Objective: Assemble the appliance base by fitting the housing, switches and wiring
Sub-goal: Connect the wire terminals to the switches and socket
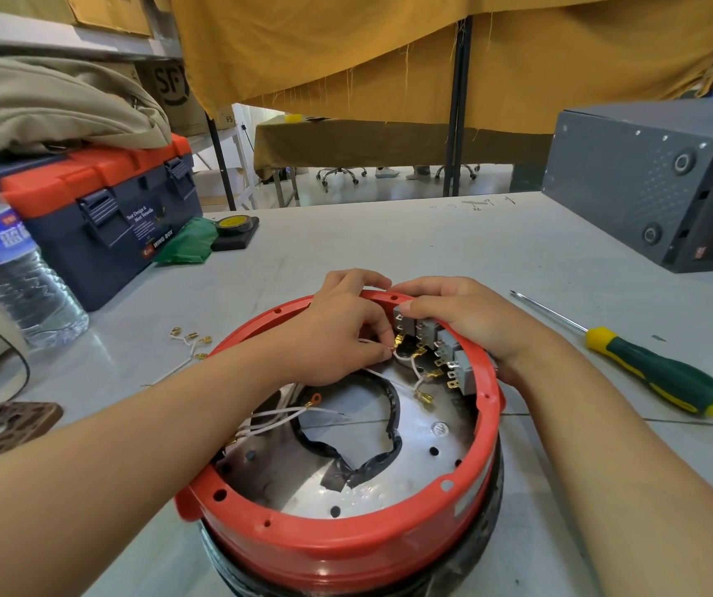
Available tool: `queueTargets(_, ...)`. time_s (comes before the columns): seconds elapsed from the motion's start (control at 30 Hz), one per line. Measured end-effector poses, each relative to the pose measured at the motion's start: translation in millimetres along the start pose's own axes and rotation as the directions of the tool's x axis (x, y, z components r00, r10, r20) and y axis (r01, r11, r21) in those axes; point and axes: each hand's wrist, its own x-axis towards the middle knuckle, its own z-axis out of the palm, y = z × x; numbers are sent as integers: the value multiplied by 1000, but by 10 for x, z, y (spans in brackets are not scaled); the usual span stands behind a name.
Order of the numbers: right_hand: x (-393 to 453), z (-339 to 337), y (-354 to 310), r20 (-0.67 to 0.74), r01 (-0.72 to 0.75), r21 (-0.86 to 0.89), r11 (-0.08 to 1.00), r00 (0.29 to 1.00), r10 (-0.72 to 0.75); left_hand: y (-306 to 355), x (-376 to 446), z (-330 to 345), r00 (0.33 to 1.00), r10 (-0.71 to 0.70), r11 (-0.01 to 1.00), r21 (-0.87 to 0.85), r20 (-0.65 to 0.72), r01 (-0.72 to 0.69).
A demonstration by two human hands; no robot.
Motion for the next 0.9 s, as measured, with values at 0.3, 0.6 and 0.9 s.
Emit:
queueTargets(0.3, -24, 22, -23, 4, -5, 30, 1000, 1000, 5, -15, -11, 28, 997, 49, 997, 68, -63, -45)
queueTargets(0.6, -59, 18, -46, -1, 2, -13, 1000, 1000, -2, -6, -6, 57, 995, 44, 993, 109, -84, -35)
queueTargets(0.9, -72, 13, -60, -11, 3, -82, 997, 1000, -4, -5, 19, 68, 994, 41, 990, 138, -97, -27)
